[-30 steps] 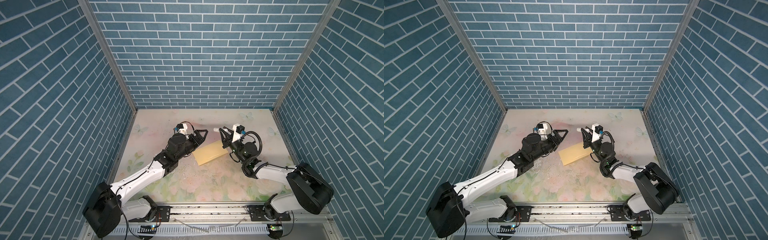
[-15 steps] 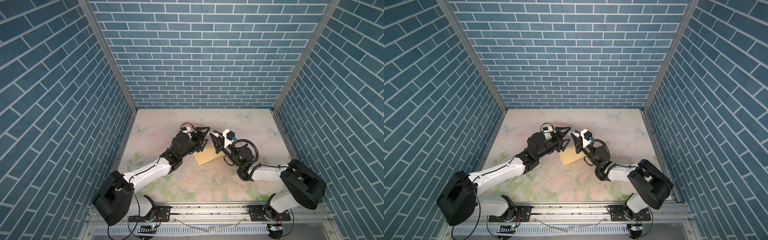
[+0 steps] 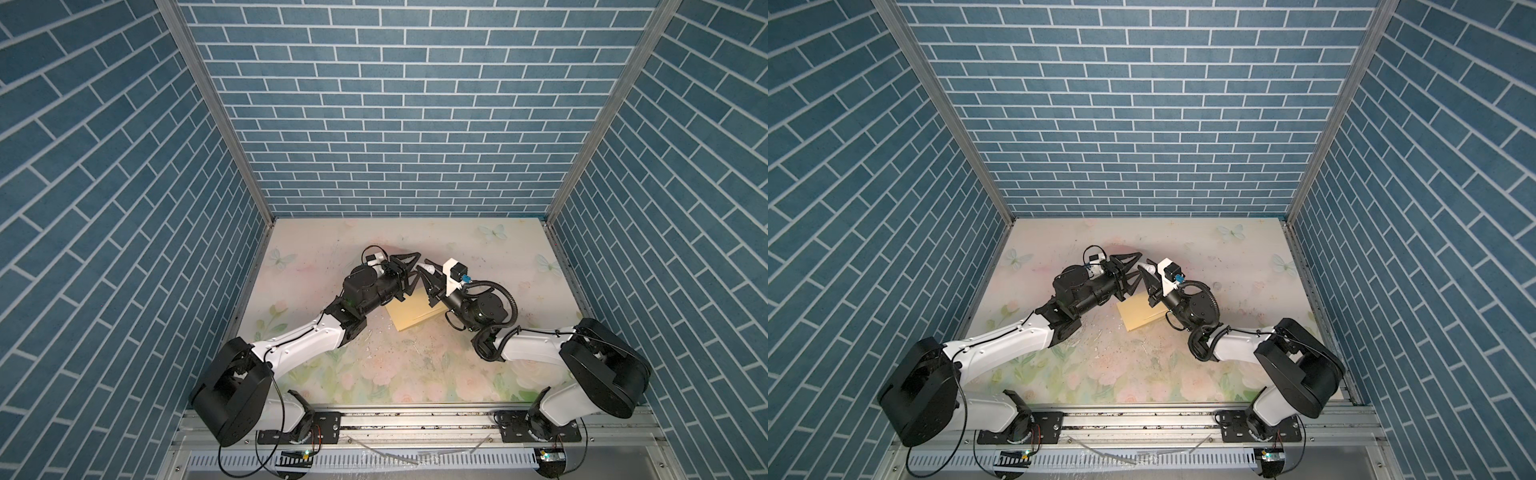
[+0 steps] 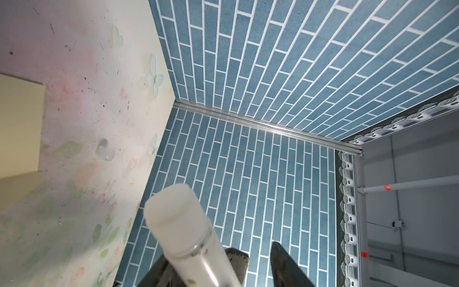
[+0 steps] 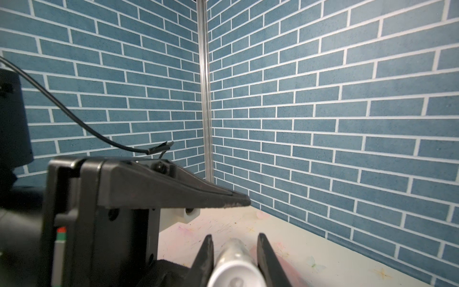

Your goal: Place the letter into the envelope and seal it

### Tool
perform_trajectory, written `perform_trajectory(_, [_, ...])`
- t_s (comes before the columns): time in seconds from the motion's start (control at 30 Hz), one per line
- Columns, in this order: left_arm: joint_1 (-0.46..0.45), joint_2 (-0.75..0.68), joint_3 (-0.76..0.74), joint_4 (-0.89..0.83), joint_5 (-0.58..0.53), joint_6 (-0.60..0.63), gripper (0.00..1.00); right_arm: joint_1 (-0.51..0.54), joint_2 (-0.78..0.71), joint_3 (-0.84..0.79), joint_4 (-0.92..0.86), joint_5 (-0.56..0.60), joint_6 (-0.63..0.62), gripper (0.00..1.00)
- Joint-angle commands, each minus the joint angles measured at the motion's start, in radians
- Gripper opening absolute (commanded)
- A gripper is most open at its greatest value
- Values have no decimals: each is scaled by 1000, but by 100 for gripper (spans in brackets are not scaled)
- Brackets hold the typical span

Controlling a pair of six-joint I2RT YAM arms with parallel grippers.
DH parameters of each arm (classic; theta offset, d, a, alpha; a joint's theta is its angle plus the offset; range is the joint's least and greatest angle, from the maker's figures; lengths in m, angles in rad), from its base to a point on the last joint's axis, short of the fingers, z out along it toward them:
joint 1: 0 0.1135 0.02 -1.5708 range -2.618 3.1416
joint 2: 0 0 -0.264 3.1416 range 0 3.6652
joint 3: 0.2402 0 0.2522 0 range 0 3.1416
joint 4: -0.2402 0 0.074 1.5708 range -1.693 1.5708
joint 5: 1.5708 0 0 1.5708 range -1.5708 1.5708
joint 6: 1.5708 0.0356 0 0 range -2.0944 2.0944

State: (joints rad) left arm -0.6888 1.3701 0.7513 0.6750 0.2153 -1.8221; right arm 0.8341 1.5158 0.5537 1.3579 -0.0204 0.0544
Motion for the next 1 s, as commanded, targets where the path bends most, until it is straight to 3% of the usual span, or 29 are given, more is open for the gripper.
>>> perform_trajectory(0.0, [-3, 1, -3, 58, 6, -11, 51, 13, 12, 32, 41, -24, -36, 0])
perform_trajectory(0.43, [-6, 29, 9, 94, 13, 0, 0, 22, 13, 15, 41, -36, -34, 0])
perform_trajectory(0.53, [-6, 22, 17, 84, 15, 41, 0, 23, 15, 16, 41, -41, -32, 0])
perform_trajectory(0.57, [-6, 17, 20, 72, 13, 62, 0, 23, 15, 16, 41, -42, -29, 5])
perform_trajectory(0.67, [-5, -21, 33, -14, -8, 179, 0, 22, 7, 10, 40, -31, -10, 32])
perform_trajectory(0.83, [0, -132, 74, -317, -97, 511, 0, 23, -43, -39, 31, 53, 35, 83])
perform_trajectory(0.97, [0, -208, 109, -537, -192, 805, 0, 22, -121, -82, -94, 127, 62, 88])
